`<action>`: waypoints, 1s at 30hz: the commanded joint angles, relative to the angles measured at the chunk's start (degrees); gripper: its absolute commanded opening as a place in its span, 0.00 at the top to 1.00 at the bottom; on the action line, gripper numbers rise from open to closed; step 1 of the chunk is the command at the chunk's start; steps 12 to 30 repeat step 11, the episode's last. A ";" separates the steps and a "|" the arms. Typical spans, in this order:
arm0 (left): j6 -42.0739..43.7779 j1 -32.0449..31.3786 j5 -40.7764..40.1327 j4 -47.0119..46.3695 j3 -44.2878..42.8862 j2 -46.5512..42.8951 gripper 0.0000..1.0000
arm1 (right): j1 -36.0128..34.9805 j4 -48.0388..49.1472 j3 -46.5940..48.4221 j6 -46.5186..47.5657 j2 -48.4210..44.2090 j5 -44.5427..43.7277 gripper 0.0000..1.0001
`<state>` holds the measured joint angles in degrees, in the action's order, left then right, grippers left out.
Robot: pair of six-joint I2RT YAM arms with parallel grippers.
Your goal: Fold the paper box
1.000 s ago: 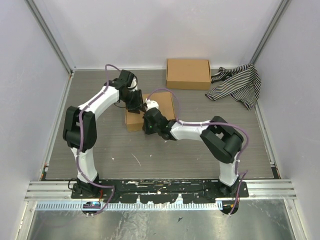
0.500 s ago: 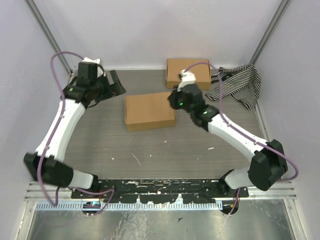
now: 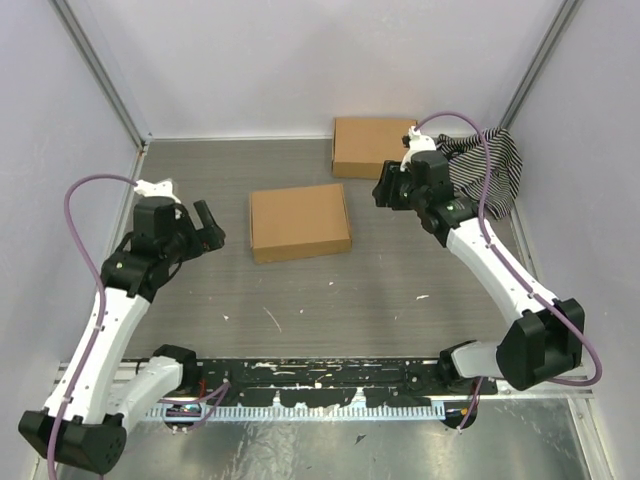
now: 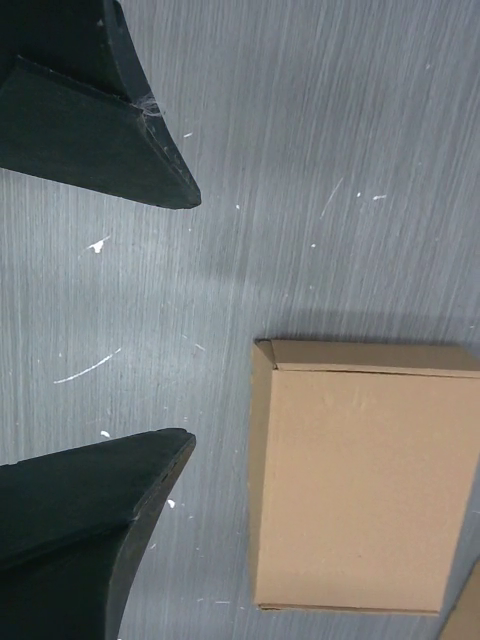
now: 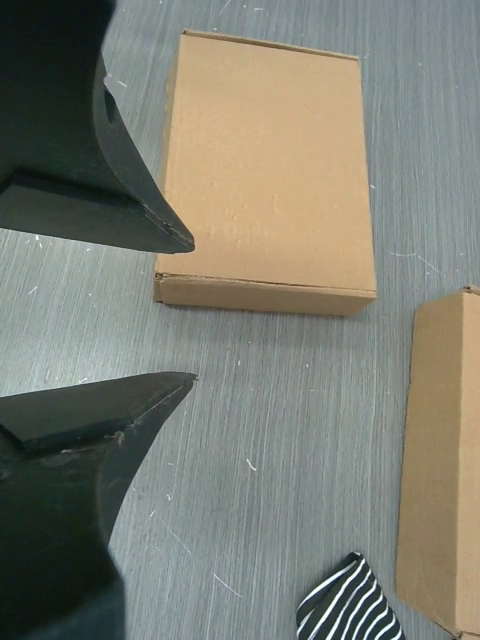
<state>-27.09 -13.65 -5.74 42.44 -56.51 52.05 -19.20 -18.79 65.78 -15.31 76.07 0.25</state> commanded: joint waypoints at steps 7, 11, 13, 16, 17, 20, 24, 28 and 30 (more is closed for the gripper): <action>-0.60 0.13 -2.62 -1.36 -0.28 -2.96 0.02 | 0.59 2.70 -1.01 -1.06 -3.59 2.10 0.49; -0.64 0.13 -1.67 -0.81 -0.58 -1.81 0.02 | 0.97 2.40 -0.08 -1.57 -3.78 3.00 0.46; -0.64 0.13 -1.67 -0.81 -0.58 -1.81 0.02 | 0.97 2.40 -0.08 -1.57 -3.78 3.00 0.46; -0.64 0.13 -1.67 -0.81 -0.58 -1.81 0.02 | 0.97 2.40 -0.08 -1.57 -3.78 3.00 0.46; -0.64 0.13 -1.67 -0.81 -0.58 -1.81 0.02 | 0.97 2.40 -0.08 -1.57 -3.78 3.00 0.46; -0.64 0.13 -1.67 -0.81 -0.58 -1.81 0.02 | 0.97 2.40 -0.08 -1.57 -3.78 3.00 0.46; -0.64 0.13 -1.67 -0.81 -0.58 -1.81 0.02 | 0.97 2.40 -0.08 -1.57 -3.78 3.00 0.46; -0.64 0.13 -1.67 -0.81 -0.58 -1.81 0.02 | 0.97 2.40 -0.08 -1.57 -3.78 3.00 0.46; -0.64 0.13 -1.67 -0.81 -0.58 -1.81 0.02 | 0.97 2.40 -0.08 -1.57 -3.78 3.00 0.46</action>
